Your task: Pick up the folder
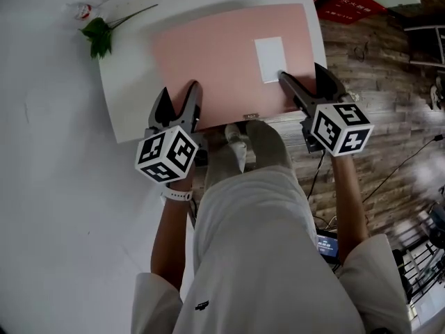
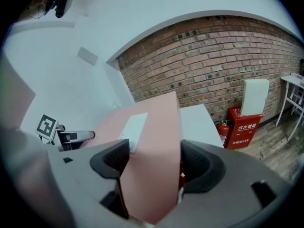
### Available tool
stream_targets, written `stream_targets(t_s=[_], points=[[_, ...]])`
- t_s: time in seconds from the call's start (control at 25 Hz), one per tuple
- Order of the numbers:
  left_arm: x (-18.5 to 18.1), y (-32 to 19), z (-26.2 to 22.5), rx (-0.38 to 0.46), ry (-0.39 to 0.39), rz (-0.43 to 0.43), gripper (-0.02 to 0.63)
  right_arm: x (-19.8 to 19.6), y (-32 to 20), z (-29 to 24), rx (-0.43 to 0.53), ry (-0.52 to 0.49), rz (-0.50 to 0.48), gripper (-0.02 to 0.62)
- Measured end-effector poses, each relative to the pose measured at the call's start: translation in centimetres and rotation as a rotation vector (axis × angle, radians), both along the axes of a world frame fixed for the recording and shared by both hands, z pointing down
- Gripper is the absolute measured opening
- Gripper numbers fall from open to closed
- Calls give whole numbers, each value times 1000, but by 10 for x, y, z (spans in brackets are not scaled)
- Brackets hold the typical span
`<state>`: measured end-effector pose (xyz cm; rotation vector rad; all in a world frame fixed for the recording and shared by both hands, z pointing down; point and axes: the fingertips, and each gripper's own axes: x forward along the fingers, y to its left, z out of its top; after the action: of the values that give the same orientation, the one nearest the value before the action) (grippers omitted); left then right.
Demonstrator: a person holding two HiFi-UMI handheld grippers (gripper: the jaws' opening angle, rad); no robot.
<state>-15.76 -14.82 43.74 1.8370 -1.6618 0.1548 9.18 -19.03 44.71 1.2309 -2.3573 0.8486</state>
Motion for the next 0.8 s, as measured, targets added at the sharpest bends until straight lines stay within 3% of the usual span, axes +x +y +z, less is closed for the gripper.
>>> stream_targets(t_s=[0.8], points=[[16,39,-121,186,-40,16,318,17,44,-118,187,-37,14,336]])
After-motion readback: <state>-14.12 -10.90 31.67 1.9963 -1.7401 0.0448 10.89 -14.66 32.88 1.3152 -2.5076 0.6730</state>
